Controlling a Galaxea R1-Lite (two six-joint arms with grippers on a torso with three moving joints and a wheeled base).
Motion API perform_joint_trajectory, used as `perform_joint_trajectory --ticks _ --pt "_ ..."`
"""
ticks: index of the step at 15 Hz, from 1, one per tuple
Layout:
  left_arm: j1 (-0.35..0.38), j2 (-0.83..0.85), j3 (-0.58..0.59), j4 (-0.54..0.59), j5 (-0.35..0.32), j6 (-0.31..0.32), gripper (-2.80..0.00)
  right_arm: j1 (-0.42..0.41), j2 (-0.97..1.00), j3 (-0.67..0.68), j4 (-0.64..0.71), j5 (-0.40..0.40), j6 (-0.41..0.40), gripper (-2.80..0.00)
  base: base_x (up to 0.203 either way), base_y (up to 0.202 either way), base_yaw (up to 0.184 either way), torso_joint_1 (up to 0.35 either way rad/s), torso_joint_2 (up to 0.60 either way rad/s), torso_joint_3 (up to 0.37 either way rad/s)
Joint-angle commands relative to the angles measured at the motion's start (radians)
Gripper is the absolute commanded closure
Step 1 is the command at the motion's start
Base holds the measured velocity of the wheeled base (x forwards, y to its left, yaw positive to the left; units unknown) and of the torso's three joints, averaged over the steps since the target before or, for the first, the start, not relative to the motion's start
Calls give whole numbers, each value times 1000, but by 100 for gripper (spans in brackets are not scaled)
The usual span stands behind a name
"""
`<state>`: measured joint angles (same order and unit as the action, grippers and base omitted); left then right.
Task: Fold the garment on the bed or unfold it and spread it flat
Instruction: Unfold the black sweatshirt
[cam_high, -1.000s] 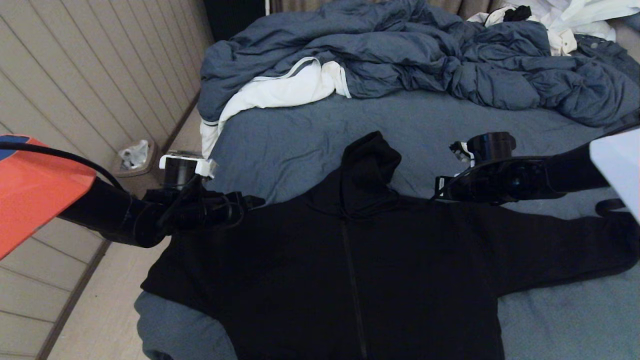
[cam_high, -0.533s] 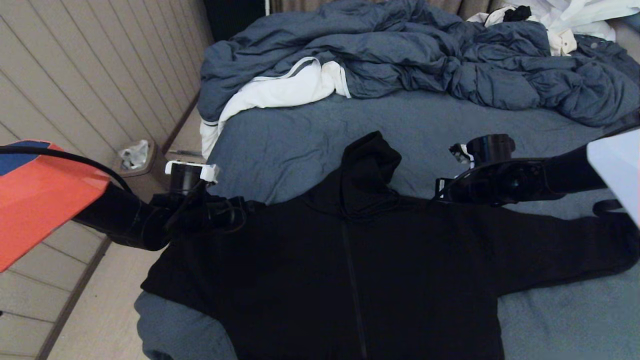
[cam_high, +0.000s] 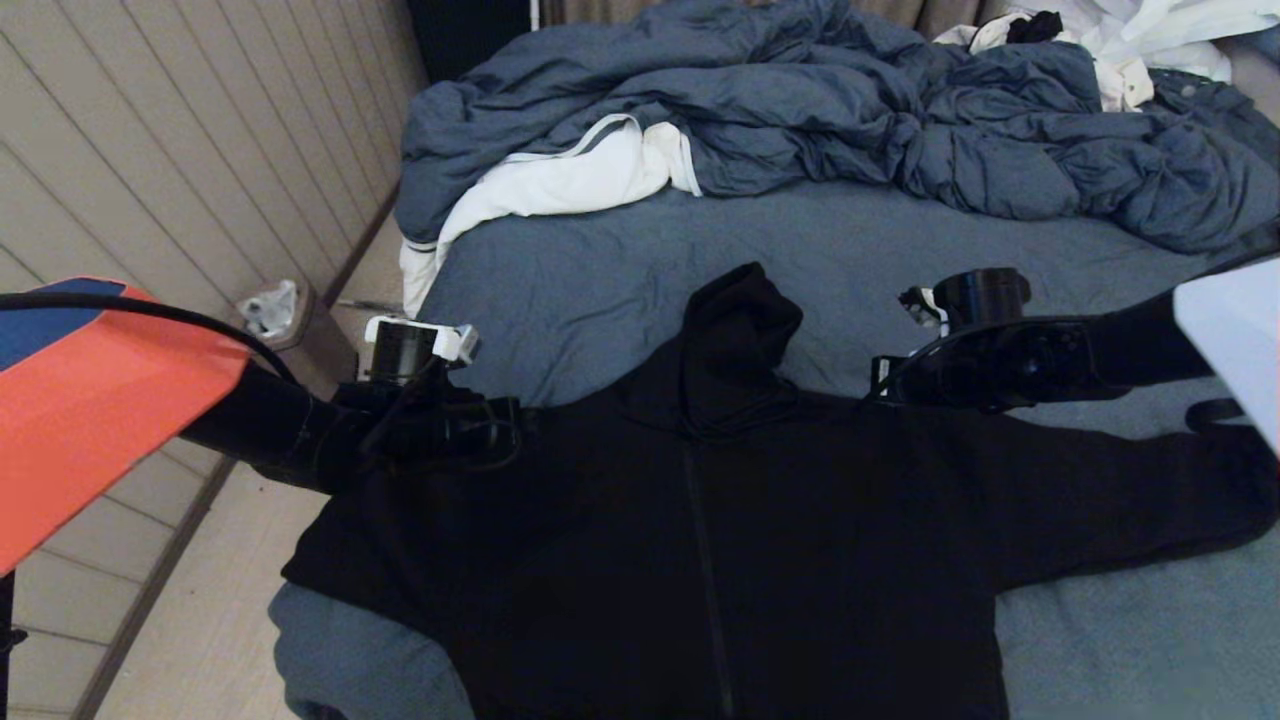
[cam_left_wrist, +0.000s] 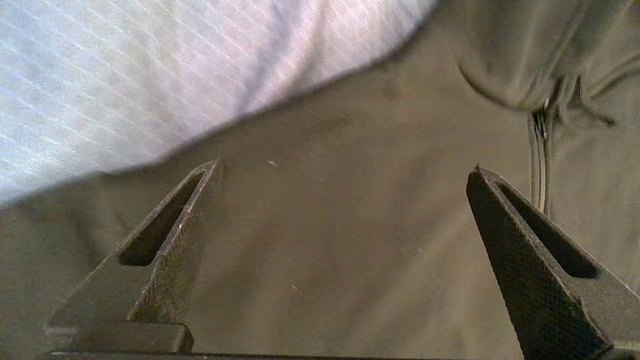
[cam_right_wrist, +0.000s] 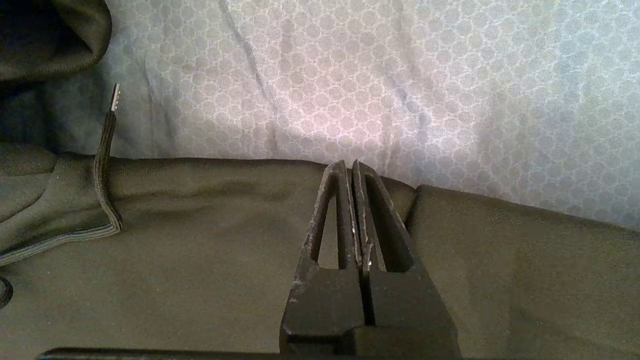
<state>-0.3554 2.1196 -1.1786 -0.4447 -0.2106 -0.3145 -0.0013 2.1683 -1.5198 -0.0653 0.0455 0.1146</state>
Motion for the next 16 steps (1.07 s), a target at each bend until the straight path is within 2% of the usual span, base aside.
perform_joint_trajectory --ticks 1,3,6,7,8,16 --pt "-5 3 -36 36 13 -1 -280 0 -5 -2 -1 0 0 0 0 0 0 0 0 0" --pt "5 6 -69 75 36 13 -280 0 -4 -8 -1 0 2 0 0 0 0 0 0 0" --pt "7 14 -70 67 47 34 -280 -6 -8 -7 -1 2 2 0 0 0 0 0 0 0" --pt "7 11 -70 74 65 34 0 -6 -8 -7 -1 2 2 0 0 0 0 0 0 0" --pt "7 10 -70 77 83 34 0 -6 -8 -7 -1 4 2 0 0 0 0 0 0 0" --pt "24 52 -79 64 91 32 0 -9 -2 -8 1 4 4 0 0 0 0 0 0 0"
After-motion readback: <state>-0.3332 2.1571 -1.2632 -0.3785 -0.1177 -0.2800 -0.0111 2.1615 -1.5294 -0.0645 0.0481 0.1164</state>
